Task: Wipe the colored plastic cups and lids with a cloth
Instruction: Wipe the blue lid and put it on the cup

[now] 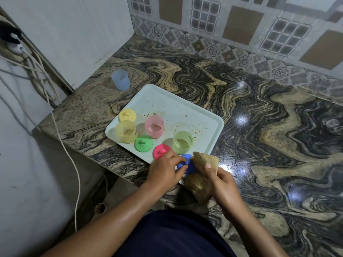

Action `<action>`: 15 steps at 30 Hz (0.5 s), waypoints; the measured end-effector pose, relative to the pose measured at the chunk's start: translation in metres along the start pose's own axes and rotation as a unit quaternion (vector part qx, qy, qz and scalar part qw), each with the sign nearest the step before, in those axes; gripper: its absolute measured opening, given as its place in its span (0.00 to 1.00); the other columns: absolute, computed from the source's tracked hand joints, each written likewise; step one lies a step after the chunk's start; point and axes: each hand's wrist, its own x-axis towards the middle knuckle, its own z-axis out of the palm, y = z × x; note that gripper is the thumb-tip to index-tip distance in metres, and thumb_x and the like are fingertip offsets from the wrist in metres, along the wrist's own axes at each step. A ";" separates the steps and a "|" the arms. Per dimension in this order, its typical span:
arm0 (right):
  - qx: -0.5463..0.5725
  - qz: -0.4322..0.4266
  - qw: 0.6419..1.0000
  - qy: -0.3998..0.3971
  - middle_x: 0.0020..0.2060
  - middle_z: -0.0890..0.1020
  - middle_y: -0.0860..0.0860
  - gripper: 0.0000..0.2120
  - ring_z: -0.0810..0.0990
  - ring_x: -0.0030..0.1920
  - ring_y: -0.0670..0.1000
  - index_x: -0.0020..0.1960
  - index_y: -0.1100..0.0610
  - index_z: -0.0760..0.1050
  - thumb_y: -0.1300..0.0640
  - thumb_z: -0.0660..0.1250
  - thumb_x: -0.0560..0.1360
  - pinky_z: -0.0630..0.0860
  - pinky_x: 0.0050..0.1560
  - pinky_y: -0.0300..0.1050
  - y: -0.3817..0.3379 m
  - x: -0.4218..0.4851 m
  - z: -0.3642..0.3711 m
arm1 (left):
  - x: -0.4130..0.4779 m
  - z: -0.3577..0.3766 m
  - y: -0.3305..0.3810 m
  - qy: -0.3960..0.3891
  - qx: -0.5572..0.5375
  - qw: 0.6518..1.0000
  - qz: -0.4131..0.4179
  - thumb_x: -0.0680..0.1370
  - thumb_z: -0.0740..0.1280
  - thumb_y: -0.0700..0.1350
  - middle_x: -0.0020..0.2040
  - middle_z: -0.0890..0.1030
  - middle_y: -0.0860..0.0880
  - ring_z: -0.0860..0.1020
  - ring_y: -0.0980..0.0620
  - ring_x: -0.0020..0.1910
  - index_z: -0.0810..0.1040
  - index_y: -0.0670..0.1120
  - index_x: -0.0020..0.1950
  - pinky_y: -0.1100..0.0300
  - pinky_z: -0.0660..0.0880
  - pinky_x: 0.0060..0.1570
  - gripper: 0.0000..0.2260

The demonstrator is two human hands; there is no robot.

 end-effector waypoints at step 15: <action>0.101 -0.082 0.987 -0.090 0.49 0.82 0.73 0.35 0.81 0.45 0.62 0.53 0.58 0.85 0.27 0.69 0.69 0.75 0.49 0.70 -0.062 -0.018 0.015 | -0.022 -0.095 0.045 0.038 -0.416 0.878 -0.233 0.73 0.77 0.38 0.53 0.87 0.49 0.86 0.51 0.44 0.87 0.47 0.48 0.53 0.83 0.30 0.07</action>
